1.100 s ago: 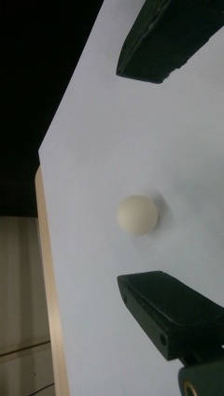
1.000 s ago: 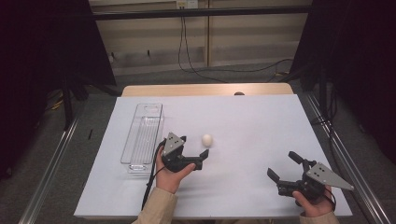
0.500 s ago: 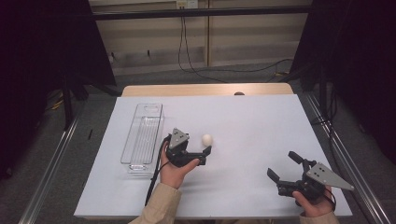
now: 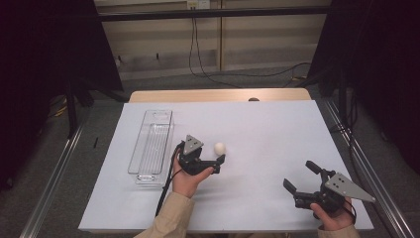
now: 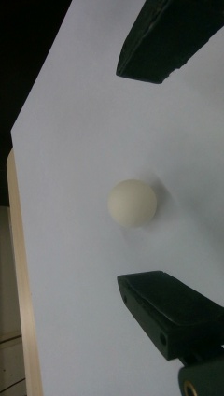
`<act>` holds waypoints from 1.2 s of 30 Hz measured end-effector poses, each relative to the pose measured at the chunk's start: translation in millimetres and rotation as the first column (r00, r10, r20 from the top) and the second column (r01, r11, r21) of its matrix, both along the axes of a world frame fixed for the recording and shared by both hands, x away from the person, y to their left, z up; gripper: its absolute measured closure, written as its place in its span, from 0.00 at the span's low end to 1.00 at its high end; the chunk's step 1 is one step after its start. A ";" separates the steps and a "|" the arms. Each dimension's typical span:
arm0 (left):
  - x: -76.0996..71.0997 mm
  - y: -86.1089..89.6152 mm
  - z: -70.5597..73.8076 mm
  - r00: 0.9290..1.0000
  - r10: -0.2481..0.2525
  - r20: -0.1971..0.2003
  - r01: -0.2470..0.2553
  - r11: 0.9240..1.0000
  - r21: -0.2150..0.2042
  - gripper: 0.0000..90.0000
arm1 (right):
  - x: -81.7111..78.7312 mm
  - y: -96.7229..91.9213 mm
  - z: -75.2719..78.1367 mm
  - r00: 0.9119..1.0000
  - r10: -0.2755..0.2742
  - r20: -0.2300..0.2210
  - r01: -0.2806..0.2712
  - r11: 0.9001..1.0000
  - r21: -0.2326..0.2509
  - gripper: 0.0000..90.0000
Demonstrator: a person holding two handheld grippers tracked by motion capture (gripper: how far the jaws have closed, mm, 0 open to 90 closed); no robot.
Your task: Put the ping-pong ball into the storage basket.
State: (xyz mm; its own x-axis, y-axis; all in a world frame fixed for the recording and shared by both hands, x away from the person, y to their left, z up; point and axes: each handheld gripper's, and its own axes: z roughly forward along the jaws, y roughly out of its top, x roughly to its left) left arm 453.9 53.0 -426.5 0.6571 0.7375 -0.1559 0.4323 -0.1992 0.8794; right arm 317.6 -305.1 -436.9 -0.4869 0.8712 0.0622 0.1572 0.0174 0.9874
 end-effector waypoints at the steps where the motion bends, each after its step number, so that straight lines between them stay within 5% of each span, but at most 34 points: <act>1: 1.1 -0.7 -0.5 1.000 -0.001 -0.002 0.001 1.000 0.006 0.03 | 0.0 0.0 0.0 1.000 0.000 0.000 0.000 1.000 0.000 0.02; 14: 11.5 -9.7 -3.1 1.000 0.008 -0.023 -0.007 0.999 0.046 0.03 | -0.1 -0.4 0.2 1.000 -0.003 -0.005 0.003 1.000 0.007 0.02; 36: 22.4 -13.9 -10.5 0.999 0.030 -0.044 -0.028 0.999 0.044 0.05 | 0.4 -1.6 0.4 1.000 0.008 0.005 -0.008 1.000 0.003 0.02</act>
State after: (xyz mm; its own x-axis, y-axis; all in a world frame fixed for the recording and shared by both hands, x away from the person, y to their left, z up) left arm 476.3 39.1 -437.0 0.6283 0.7629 -0.1521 0.4771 -0.2235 0.8500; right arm 317.9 -306.7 -436.5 -0.4939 0.8673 0.0625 0.1517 0.0152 0.9883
